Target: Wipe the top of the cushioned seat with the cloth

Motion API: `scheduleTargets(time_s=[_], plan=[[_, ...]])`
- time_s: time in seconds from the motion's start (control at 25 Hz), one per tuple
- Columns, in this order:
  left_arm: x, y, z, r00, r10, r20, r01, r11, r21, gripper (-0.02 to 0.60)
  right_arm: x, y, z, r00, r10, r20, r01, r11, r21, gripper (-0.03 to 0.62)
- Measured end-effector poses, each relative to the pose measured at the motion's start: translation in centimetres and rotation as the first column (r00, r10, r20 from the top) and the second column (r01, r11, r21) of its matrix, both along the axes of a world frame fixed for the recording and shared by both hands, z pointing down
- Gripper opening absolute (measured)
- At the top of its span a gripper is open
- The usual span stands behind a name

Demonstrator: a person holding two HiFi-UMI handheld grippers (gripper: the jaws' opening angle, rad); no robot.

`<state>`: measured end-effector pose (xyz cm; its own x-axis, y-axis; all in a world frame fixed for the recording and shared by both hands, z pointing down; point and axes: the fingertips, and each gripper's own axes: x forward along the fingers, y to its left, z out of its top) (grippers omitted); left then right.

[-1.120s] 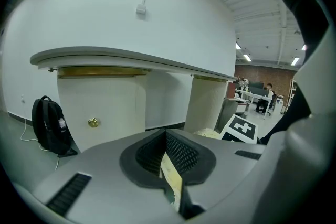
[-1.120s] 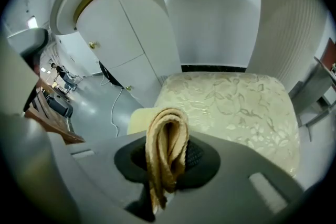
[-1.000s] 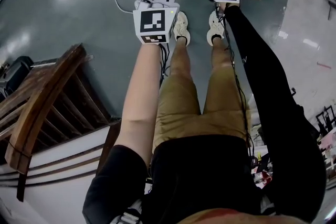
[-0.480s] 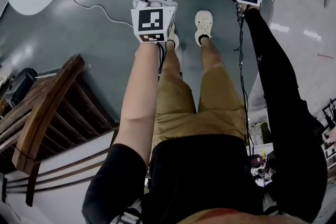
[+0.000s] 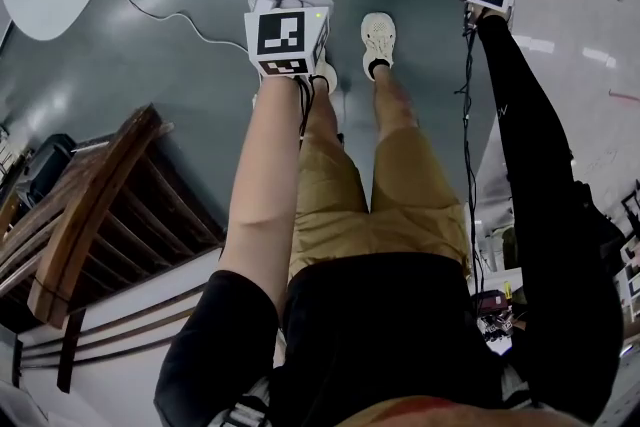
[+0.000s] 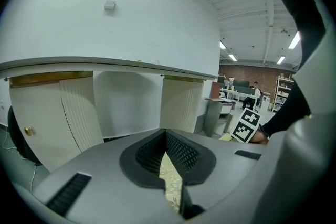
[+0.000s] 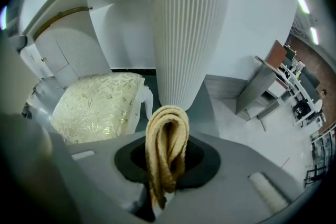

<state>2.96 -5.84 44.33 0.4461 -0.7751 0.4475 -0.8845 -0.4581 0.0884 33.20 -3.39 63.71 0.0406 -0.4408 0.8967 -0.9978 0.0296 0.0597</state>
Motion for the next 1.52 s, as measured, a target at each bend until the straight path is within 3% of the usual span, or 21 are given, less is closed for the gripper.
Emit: scheduleTargets(time_s=[0.36, 0.52, 0.64, 0.8, 1.0, 1.08, 1.2, 1.32, 1.52], plan=[[-2.3, 2.0, -1.3, 1.000, 0.013, -0.006, -0.012, 1.000, 0.016, 0.008, -3.3, 1.9, -3.2, 0.999, -0.008, 0.052, 0.004, 0.997, 0.082, 0.055], [-5.4, 3.2, -1.8, 1.000, -0.001, -0.012, 0.002, 1.000, 0.022, 0.008, -7.8, 2.9, -4.7, 0.994, -0.048, 0.095, 0.038, 0.993, 0.109, 0.055], [-8.5, 4.0, -1.9, 1.000, -0.020, -0.008, 0.020, 1.000, 0.021, 0.008, -13.6, 3.2, -5.3, 0.980, -0.085, 0.180, 0.060, 0.989, 0.136, 0.055], [-13.2, 5.1, -1.5, 0.998, -0.057, 0.002, 0.057, 0.998, 0.017, 0.008, -24.3, 4.3, -5.5, 0.937, -0.173, 0.305, 0.131, 0.980, 0.153, 0.055], [-18.0, 6.5, -0.9, 0.997, -0.077, 0.012, 0.077, 0.997, 0.005, 0.008, -39.4, 6.6, -5.4, 0.822, -0.325, 0.468, 0.271, 0.945, 0.182, 0.055], [-19.6, 7.0, -0.3, 0.996, -0.086, 0.017, 0.086, 0.996, 0.001, 0.006, -43.8, 7.4, -4.2, 0.792, -0.363, 0.491, 0.315, 0.932, 0.180, 0.055], [-21.1, 7.2, 0.6, 0.995, -0.097, 0.030, 0.098, 0.995, -0.004, 0.008, -46.0, 7.3, -0.7, 0.825, -0.342, 0.450, 0.332, 0.938, 0.104, 0.055], [-21.5, 7.8, 1.0, 0.995, -0.097, 0.032, 0.097, 0.995, -0.017, 0.008, -44.5, 7.1, 1.5, 0.883, -0.295, 0.366, 0.306, 0.952, 0.027, 0.055], [-20.2, 7.7, 1.0, 0.995, -0.099, 0.025, 0.100, 0.995, -0.027, 0.008, -41.1, 6.6, 1.7, 0.909, -0.255, 0.329, 0.266, 0.964, 0.012, 0.055]])
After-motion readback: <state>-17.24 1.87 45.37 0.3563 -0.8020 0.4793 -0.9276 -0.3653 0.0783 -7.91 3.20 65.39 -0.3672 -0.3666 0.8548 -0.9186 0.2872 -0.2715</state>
